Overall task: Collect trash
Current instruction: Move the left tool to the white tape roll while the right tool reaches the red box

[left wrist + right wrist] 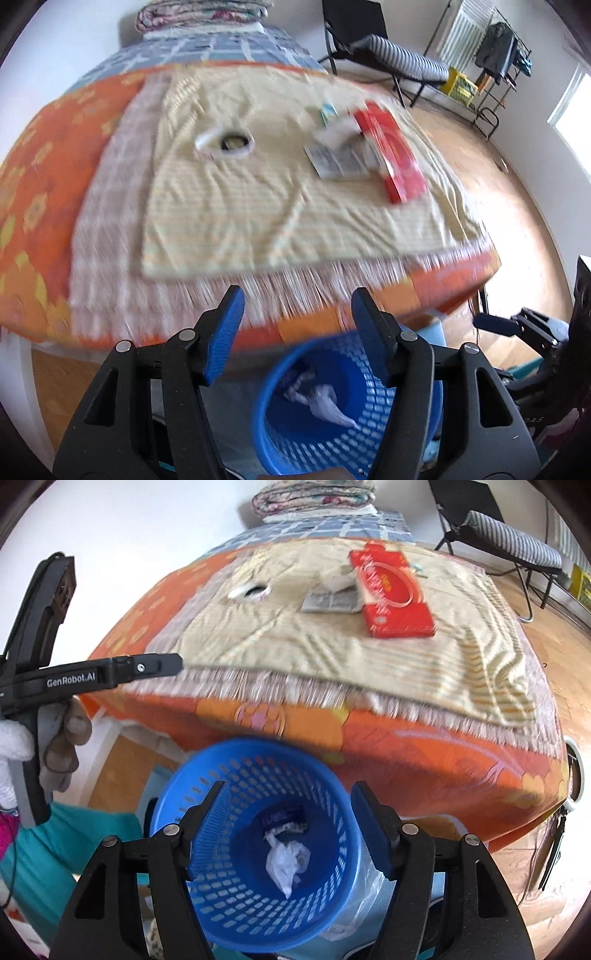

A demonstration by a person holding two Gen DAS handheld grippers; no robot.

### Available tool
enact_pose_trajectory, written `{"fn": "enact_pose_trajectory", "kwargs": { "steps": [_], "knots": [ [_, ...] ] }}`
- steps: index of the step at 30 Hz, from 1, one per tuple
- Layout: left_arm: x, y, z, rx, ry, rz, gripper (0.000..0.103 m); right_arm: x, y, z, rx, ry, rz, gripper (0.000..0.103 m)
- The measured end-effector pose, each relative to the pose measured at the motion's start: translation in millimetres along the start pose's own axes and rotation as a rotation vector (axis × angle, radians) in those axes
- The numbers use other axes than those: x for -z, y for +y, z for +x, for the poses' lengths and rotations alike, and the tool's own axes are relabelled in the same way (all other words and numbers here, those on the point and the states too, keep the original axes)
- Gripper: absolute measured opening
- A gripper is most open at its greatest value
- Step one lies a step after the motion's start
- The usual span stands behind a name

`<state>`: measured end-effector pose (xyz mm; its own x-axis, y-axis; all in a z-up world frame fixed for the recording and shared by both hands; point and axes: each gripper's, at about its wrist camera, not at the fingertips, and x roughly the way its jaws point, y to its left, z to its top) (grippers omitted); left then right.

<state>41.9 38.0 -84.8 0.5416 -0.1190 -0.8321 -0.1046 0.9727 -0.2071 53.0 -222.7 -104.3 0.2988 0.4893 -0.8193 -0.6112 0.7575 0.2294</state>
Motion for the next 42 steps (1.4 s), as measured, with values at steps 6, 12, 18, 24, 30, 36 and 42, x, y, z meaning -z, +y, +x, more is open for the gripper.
{"fn": "enact_pose_trajectory", "kwargs": {
  "steps": [6,12,18,24,30,36,42],
  "knots": [
    [-37.2,29.4,7.3,-0.017,-0.024,-0.065,0.062,-28.4,-14.9,-7.6,-0.016,-0.038,0.061,0.072],
    [-66.1,48.6,21.0,-0.021,-0.030,-0.106,0.062,-63.6,-27.2,-12.1,0.014,-0.098,0.020,0.074],
    [-89.9,64.5,35.0,-0.039,-0.039,-0.119,0.062,-103.2,-50.8,-0.1,0.024,-0.096,0.031,0.079],
    [-109.2,84.5,59.0,-0.028,-0.016,-0.174,0.047,-137.3,-74.0,25.8,0.013,-0.076,0.048,0.080],
    [-126.2,104.1,84.6,-0.003,0.003,-0.261,0.040,-162.2,-94.5,54.5,0.000,-0.043,0.095,0.080],
    [-138.6,112.7,110.1,-0.023,0.027,-0.279,0.034,-179.7,-99.2,74.1,-0.013,-0.019,0.084,0.080],
    [-141.8,116.4,127.2,-0.063,0.051,-0.272,0.031,-186.7,-107.5,86.2,0.007,-0.014,0.094,0.080]
  ]
}}
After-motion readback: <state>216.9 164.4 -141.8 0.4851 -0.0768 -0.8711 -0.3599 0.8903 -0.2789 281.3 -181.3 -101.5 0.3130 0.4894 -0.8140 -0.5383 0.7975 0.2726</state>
